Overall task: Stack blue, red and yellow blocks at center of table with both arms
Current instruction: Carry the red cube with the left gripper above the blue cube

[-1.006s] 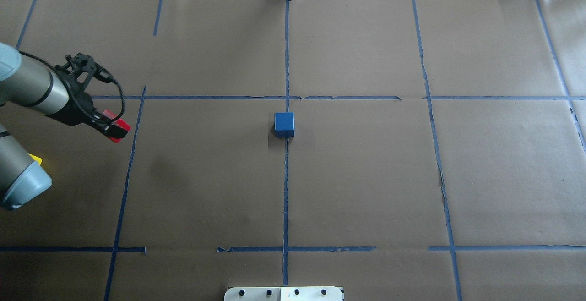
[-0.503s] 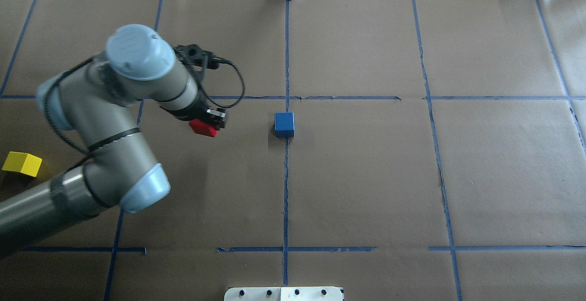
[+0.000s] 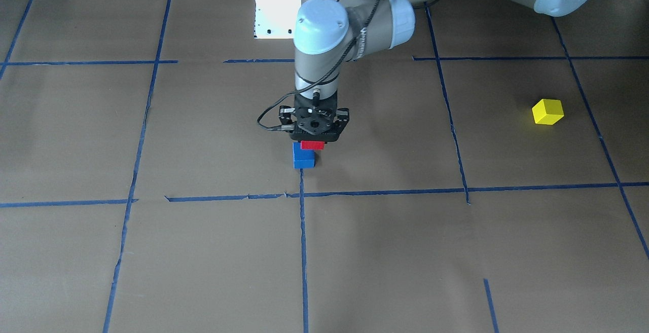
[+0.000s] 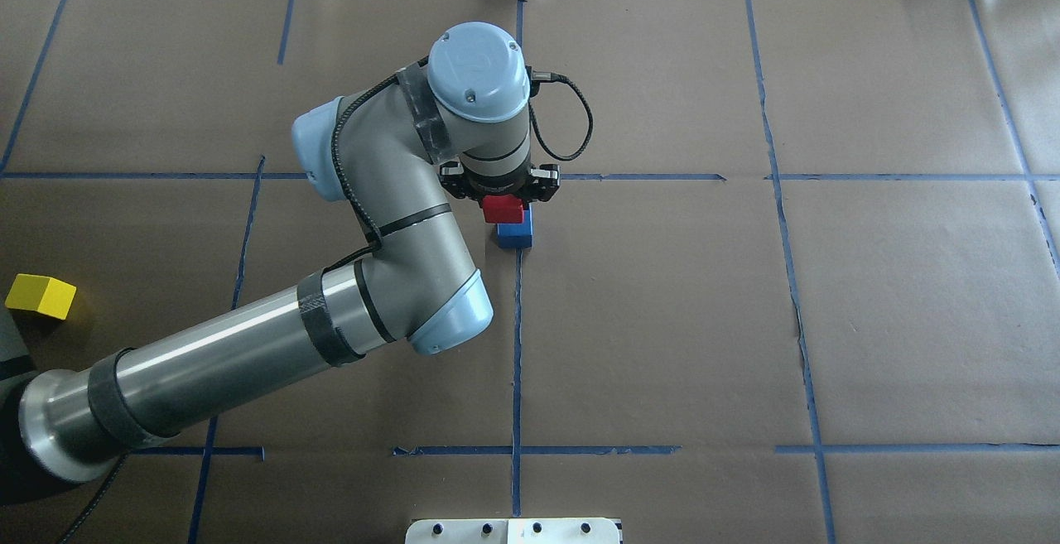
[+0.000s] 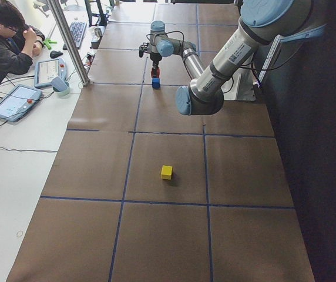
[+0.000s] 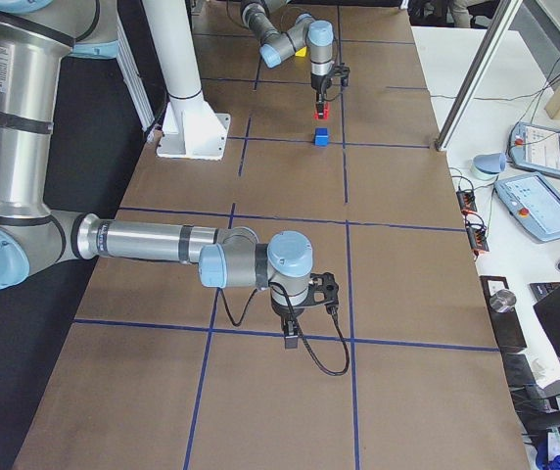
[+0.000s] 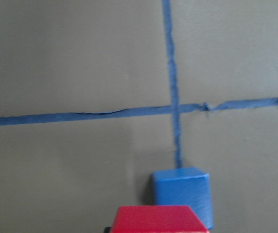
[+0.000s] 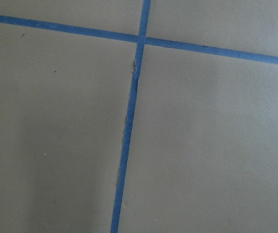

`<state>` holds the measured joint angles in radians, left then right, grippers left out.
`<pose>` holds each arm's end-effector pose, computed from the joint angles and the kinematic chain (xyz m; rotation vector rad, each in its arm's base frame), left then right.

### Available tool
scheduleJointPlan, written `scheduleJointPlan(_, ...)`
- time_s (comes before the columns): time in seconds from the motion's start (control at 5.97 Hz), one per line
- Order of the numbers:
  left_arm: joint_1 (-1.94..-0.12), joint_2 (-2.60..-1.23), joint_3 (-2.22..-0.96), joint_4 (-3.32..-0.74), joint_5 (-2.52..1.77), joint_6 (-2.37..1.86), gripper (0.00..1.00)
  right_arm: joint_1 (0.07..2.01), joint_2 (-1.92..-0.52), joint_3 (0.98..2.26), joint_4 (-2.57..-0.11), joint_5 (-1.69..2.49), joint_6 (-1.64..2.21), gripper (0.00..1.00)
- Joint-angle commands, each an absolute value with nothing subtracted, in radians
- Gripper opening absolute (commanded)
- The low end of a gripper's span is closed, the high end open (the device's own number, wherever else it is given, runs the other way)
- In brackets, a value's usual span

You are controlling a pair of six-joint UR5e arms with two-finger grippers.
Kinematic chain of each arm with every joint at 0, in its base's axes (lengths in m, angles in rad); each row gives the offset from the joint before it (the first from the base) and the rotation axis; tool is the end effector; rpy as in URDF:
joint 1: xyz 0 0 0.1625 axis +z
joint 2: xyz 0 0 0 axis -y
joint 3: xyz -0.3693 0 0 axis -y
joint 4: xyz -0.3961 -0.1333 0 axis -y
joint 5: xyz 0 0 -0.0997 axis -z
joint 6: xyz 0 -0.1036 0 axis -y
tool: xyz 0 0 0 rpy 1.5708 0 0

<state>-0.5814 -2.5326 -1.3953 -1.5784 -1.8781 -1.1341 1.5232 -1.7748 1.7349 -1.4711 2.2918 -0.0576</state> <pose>0.5483 -0.4823 0.0915 0.1297 0.8289 -0.0141 0.0446 -0.4277 0.6117 0.0608 -0.7209 -0.1221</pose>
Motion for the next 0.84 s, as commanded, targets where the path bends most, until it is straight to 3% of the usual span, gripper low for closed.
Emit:
scheduleJointPlan(0.0, -0.565, -2.556, -1.323, -1.623, -1.875, -1.146, 0.15, 1.523, -1.775, 1.735, -1.471, 2.292, -0.057, 1.00)
scheduleJointPlan(0.67, -0.555, -2.556, -1.298, -1.632, -1.876, -1.209, 0.17, 1.523, -1.775, 1.735, -1.471, 2.292, -0.060, 1.00)
